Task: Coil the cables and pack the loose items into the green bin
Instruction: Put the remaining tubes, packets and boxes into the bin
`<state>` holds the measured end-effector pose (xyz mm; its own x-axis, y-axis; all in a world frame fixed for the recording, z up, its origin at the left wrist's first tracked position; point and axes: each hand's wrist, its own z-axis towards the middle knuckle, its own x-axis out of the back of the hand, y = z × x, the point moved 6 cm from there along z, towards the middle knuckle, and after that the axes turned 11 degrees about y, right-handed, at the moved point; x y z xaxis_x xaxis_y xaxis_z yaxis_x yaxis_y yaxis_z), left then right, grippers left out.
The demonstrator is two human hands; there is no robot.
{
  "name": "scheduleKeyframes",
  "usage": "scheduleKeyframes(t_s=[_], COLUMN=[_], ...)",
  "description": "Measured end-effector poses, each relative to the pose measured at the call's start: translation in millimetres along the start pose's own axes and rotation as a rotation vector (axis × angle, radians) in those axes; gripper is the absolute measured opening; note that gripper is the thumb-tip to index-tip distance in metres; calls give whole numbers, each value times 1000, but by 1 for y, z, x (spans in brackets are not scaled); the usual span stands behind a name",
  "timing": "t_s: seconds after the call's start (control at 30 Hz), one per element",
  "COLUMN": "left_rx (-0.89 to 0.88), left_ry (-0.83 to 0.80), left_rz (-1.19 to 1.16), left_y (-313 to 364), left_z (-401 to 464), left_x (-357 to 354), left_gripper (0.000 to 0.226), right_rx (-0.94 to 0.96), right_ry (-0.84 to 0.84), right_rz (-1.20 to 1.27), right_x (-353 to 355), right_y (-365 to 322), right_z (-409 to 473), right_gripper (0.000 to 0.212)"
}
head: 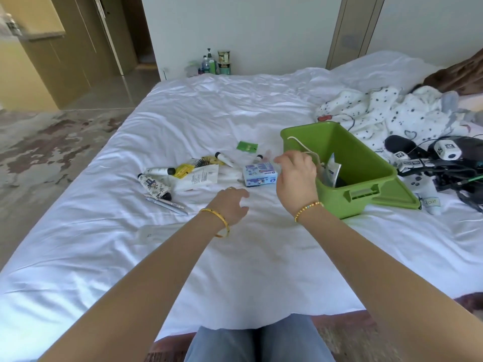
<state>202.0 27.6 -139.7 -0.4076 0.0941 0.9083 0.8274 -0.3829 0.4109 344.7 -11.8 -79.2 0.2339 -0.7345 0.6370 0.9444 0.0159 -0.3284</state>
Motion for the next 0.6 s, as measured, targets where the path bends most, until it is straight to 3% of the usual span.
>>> scheduleKeyframes(t_s=[0.1, 0.23, 0.3, 0.43, 0.6], left_rx=[82, 93, 90, 16, 13], left_ry=[-191, -301, -289, -175, -72], left_rz=[135, 221, 248, 344, 406], left_y=[-50, -99, -120, -150, -179], left_z=[-19, -43, -52, -60, -60], left_x=[-8, -15, -14, -6, 7], left_gripper=[57, 74, 69, 32, 44], right_rx=[7, 15, 12, -45, -222], right_ry=[-206, -421, -515, -623, -804], right_rz=[12, 121, 150, 185, 260], right_x=[-40, -89, -112, -147, -180], right_y=[-21, -51, -66, -93, -114], right_z=[-21, -55, -69, -80, -89], right_gripper=[43, 40, 38, 34, 36])
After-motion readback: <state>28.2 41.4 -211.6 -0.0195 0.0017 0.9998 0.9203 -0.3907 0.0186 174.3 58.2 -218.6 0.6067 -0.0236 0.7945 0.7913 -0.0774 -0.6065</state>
